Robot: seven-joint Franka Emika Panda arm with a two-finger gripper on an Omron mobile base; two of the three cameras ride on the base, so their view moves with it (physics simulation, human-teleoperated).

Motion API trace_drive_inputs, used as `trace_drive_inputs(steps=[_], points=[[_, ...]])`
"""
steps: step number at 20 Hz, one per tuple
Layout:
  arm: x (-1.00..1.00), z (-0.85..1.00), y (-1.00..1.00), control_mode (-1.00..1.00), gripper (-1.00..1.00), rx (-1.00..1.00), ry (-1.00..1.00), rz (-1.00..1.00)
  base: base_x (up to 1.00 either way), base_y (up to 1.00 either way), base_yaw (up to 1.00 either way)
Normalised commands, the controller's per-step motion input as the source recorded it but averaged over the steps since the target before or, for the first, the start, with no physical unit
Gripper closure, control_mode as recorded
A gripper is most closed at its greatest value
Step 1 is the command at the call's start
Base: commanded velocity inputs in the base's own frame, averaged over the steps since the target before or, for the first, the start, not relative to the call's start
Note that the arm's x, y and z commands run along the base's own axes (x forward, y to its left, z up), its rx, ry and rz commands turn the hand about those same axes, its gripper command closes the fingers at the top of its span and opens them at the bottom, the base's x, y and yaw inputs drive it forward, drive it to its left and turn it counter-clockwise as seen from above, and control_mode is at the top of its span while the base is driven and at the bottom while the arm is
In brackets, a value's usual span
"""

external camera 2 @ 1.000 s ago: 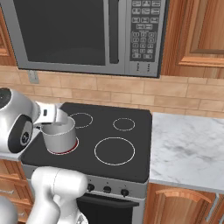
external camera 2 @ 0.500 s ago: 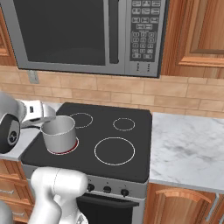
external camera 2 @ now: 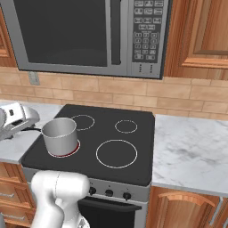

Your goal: Turn off the front left burner of the stove.

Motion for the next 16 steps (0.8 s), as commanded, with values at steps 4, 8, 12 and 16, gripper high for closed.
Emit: trace_drive_inputs(steps=[4,8,12,16], points=[[-0.42,-0.27,0.15,-1.00,-1.00,-0.12,0.00,0.13,0.00,0.00,0.00],[-0.39,-0.37,0.00,-1.00,-1.00,-0.08,0.00,0.12,0.00,0.00,0.00],[-0.37,-0.42,0.00,-1.00,-1.00,-0.07,-0.02,0.10,0.00,0.00,0.00],[-0.31,-0.50,0.00,-1.00,-1.00,-0.09,-0.04,0.08,0.00,0.00,0.00]])
